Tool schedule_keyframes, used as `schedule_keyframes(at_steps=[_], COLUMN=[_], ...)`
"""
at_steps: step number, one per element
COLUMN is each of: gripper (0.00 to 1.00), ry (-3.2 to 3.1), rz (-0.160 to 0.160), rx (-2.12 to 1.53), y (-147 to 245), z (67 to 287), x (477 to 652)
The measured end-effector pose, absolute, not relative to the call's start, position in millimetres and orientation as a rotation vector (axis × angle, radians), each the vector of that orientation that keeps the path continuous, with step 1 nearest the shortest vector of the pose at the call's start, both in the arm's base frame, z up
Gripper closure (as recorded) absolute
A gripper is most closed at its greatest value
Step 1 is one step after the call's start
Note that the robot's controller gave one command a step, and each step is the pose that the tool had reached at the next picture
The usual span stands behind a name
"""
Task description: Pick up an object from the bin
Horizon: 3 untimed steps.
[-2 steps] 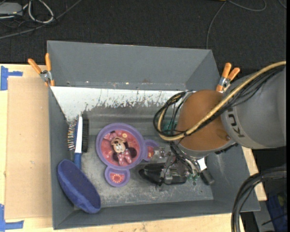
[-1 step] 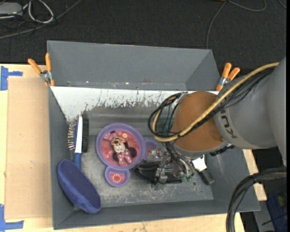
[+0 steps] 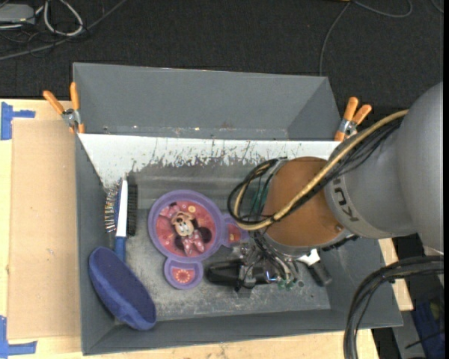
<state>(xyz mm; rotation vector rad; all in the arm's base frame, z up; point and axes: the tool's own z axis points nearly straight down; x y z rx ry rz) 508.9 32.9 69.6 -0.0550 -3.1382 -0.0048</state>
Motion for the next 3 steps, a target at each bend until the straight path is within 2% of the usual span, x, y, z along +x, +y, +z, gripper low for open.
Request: schedule_keyframes(at_steps=[1,2,3], gripper=[1.00,1.00,1.00], ry=[-3.125,-3.118,-3.118], rz=[-0.002,0.000,0.000], rx=[-0.071,-0.032,-0.031], y=[37.1,37.4,37.5], z=[117.8,204.5,204.5], x=[506.5,503.1,503.2])
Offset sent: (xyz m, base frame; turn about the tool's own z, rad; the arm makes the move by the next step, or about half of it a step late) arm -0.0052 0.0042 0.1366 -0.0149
